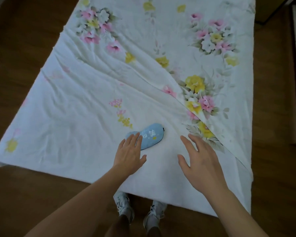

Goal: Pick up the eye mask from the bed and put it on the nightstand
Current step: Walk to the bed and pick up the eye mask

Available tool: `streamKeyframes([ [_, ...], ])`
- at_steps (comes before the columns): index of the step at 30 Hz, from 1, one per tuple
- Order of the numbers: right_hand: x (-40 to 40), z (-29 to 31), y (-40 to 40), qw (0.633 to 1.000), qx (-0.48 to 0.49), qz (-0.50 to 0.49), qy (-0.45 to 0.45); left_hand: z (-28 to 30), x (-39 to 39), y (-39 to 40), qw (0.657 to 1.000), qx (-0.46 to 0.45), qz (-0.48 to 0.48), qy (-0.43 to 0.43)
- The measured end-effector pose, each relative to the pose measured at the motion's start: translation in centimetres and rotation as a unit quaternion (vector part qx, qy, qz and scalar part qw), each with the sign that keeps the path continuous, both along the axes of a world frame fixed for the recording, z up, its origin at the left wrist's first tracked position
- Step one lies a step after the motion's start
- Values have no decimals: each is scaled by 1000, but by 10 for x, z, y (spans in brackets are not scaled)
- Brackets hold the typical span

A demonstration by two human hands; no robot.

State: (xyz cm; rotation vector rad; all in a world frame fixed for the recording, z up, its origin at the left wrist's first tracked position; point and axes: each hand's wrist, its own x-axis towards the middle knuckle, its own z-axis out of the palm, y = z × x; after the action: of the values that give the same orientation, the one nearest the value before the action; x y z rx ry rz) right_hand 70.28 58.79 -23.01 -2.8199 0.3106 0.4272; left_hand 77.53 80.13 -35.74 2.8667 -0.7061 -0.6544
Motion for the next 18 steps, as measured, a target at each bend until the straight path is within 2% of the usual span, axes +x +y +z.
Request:
streamKeyframes([
  [4,4,-38,-10,1000,7,-3,14,-60,5,-19,1000,27,-2,-2],
  [9,6,-72,-18,999,17,-3,29,-103,19,-31,998,29,-16,-57],
  [18,1,-100,-19,998,35,-8,55,-107,27,-22,996,36,-57,-62],
])
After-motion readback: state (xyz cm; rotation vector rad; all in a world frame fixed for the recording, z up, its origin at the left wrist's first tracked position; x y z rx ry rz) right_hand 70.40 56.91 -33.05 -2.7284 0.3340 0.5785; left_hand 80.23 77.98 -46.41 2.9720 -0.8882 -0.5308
